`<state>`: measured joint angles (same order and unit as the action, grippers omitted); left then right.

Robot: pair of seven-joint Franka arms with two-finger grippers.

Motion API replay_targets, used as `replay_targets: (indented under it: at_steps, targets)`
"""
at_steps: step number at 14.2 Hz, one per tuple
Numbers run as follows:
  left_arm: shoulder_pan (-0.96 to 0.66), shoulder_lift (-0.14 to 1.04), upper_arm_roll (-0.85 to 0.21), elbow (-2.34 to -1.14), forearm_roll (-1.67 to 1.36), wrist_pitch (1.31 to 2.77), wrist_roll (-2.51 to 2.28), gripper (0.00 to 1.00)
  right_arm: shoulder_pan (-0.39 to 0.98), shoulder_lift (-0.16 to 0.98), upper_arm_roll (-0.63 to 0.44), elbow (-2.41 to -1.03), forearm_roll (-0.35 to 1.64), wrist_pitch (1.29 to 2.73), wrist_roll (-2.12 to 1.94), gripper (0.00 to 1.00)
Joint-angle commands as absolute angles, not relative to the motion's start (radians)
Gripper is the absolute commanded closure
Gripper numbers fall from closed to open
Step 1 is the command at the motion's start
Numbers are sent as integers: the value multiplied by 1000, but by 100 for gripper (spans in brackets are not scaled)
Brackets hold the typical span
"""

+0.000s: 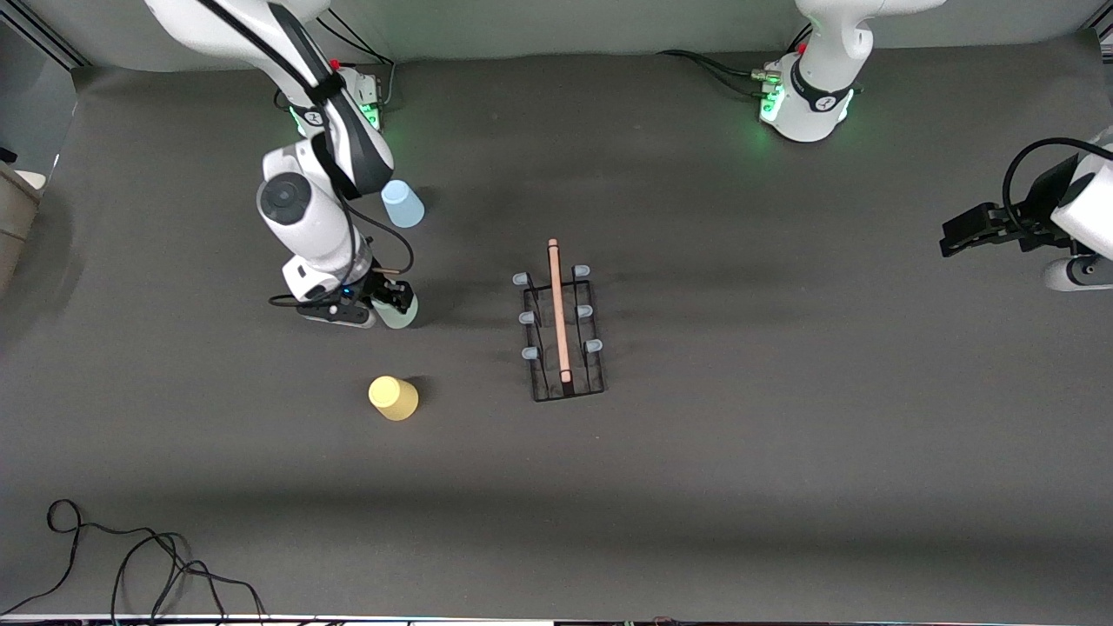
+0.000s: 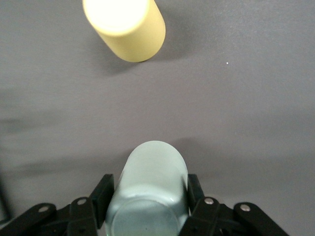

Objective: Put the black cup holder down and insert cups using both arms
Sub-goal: 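Grasp the pale green cup and carry it over the rack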

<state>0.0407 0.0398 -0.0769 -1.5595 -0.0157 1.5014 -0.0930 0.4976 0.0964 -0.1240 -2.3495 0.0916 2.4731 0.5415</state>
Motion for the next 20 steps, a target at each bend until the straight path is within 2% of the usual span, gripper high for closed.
replay_targets:
  at_steps: [1, 4, 7, 12, 20]
  targets:
    - [44, 51, -86, -1537, -8, 1497, -86, 0, 511, 34, -127, -2199, 155, 2222, 578, 100]
    - [51, 51, -86, -1540, -6, 1505, -84, 0, 549, 55, -118, -2035, 178, 2096, 710, 100]
    - [54, 54, -84, -1540, -6, 1528, -78, 0, 636, 112, -118, -1950, 176, 2095, 883, 100]
    - [52, 46, -83, -1539, -5, 1532, -83, 0, 762, 277, -121, -1777, 163, 2109, 1126, 100]
    - [43, 58, -86, -1540, -3, 1562, -87, 0, 807, 359, -121, -1778, 153, 2161, 1137, 100]
